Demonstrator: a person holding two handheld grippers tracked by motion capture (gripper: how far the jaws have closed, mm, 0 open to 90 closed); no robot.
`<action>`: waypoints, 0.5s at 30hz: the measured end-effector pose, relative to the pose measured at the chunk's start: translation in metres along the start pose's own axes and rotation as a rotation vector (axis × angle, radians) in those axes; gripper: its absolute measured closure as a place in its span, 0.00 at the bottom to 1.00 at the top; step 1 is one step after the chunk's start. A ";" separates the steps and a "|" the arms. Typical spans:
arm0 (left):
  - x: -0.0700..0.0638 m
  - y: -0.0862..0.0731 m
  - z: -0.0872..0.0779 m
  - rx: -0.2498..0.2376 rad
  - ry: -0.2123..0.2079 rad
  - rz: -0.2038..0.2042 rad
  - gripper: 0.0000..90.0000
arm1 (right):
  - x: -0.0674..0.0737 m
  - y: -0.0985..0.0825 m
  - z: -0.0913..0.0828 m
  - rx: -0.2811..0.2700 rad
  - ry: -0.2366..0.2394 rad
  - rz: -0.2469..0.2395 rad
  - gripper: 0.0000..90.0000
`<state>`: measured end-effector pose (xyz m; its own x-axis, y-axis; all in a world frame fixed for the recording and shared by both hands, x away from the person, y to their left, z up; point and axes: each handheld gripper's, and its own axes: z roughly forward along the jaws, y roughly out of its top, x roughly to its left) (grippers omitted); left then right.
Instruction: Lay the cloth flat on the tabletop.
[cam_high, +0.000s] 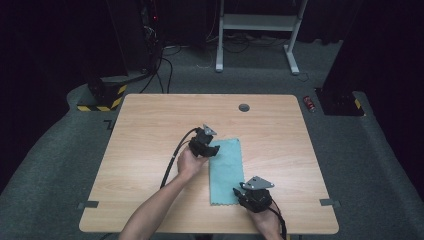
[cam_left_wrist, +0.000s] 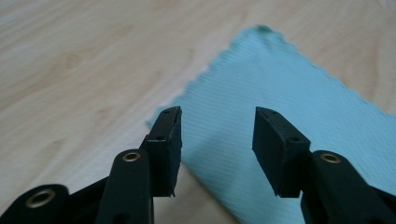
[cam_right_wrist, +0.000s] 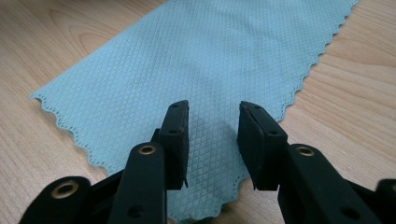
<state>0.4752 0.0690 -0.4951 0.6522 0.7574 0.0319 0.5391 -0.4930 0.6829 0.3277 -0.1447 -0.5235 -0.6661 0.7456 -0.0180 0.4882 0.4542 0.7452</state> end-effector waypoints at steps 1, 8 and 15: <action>-0.002 -0.003 0.001 0.009 -0.001 0.004 0.57 | 0.000 0.000 0.000 0.000 0.000 0.001 0.71; 0.016 -0.022 0.001 0.034 0.052 -0.055 0.55 | 0.000 0.000 0.000 0.001 -0.001 0.000 0.71; -0.003 -0.030 -0.028 -0.044 -0.028 -0.066 0.54 | 0.000 0.000 0.000 0.003 0.000 0.003 0.70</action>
<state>0.4424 0.0936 -0.4957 0.6308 0.7752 -0.0343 0.5578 -0.4223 0.7145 0.3272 -0.1445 -0.5235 -0.6646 0.7470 -0.0160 0.4916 0.4533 0.7435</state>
